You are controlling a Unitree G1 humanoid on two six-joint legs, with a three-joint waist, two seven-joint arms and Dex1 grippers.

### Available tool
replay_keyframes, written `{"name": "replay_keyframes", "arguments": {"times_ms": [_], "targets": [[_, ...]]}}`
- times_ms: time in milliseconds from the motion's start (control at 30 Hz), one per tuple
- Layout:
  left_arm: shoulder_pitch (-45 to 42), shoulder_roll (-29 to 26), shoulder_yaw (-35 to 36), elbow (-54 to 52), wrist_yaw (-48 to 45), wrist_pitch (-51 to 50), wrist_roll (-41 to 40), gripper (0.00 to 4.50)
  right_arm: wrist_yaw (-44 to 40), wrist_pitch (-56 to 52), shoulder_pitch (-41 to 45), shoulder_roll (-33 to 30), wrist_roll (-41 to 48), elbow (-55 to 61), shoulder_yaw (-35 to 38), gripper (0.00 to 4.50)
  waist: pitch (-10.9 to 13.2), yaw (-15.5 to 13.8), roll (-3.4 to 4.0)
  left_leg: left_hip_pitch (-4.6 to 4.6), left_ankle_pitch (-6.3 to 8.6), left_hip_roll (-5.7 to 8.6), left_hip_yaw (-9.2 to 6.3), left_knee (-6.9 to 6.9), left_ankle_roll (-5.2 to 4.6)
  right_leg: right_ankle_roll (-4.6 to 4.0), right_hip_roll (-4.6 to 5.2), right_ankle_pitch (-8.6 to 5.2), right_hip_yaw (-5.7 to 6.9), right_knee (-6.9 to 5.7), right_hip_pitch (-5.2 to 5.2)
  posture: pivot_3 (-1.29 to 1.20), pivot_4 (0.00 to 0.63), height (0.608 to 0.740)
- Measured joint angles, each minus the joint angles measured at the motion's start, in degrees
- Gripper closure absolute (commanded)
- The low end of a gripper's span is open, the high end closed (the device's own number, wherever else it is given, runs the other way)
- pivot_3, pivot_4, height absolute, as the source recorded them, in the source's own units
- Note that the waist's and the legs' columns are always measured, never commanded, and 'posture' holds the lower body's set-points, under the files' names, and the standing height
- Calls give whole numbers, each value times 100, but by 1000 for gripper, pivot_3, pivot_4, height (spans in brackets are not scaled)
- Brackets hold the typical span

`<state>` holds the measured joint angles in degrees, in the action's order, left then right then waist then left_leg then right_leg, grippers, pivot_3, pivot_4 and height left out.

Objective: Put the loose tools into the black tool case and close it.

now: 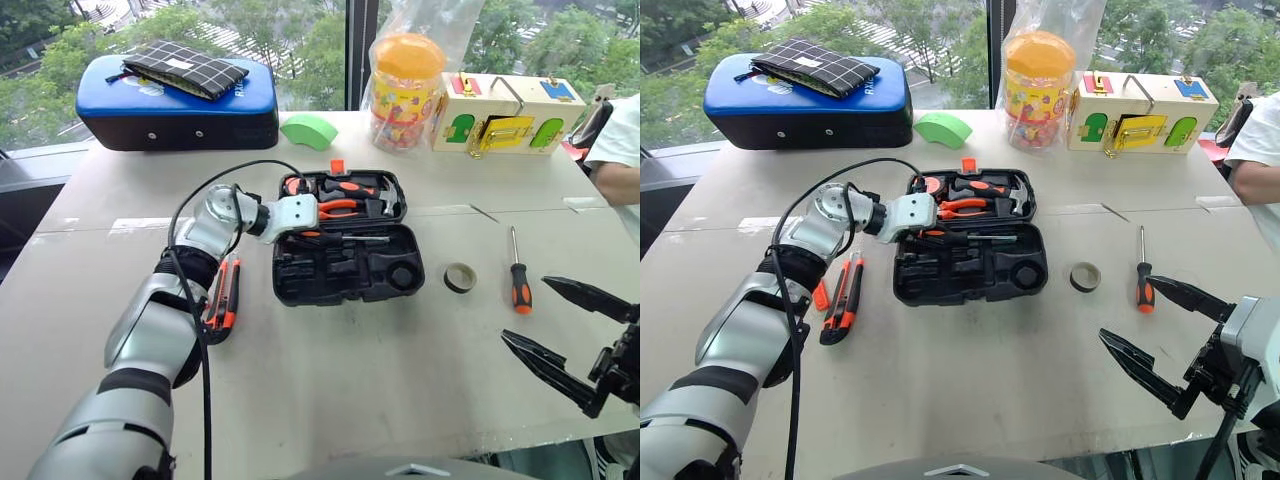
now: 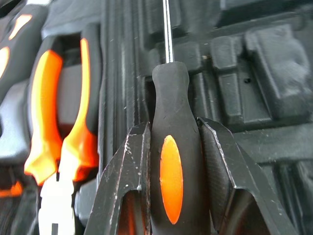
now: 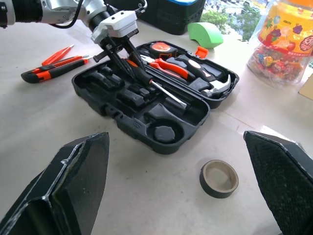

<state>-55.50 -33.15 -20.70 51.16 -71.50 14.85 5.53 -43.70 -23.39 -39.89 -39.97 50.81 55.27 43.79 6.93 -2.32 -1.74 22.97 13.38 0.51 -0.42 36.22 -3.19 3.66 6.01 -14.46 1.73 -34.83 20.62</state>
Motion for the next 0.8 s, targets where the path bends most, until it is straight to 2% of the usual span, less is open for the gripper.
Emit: {"name": "replay_keyframes", "arguments": {"times_ms": [300,367,433,533,667,700,733,800], "targets": [[3,-164,43,-38,1,-78,109,3674,-209,199,2,146,-256,-95,-124,0,0,10,0,0,0,-2,4,0,0,0,-2,0,15,0,1,0,150,740],[-16,-203,37,29,3,79,190,2635,-246,249,43,173,-324,-181,-242,0,1,9,0,0,0,-2,4,0,0,0,-2,0,15,0,1,0,150,740],[-71,-219,30,145,20,153,289,1883,-275,260,75,173,-353,-206,-273,0,3,-3,3,1,0,-2,2,0,0,0,-1,0,14,0,1,0,150,740],[-139,-236,70,273,-35,176,323,529,-350,353,72,208,-415,-243,-273,0,6,-9,3,5,0,-1,1,0,0,0,-2,0,17,1,4,0,150,740],[-270,-275,485,215,-397,-436,-30,529,-429,426,17,305,-556,-260,-301,0,12,-8,0,10,0,-1,1,2,0,0,-2,0,26,2,6,0,150,740],[-273,-279,528,190,-448,-544,-84,1062,-435,433,16,324,-564,-267,-313,0,13,-3,2,11,0,0,1,2,0,0,-3,0,26,3,6,0,150,740],[-242,-272,685,2,-622,-1019,-280,1346,-442,491,17,369,-631,-277,-377,0,17,3,2,14,0,0,1,2,0,0,-5,0,27,3,8,0,150,740],[-198,-264,777,-171,-665,-1344,-408,1927,-441,506,17,418,-678,-280,-453,0,18,3,0,14,0,0,-1,2,0,0,-7,0,29,3,8,0,150,740]]}}
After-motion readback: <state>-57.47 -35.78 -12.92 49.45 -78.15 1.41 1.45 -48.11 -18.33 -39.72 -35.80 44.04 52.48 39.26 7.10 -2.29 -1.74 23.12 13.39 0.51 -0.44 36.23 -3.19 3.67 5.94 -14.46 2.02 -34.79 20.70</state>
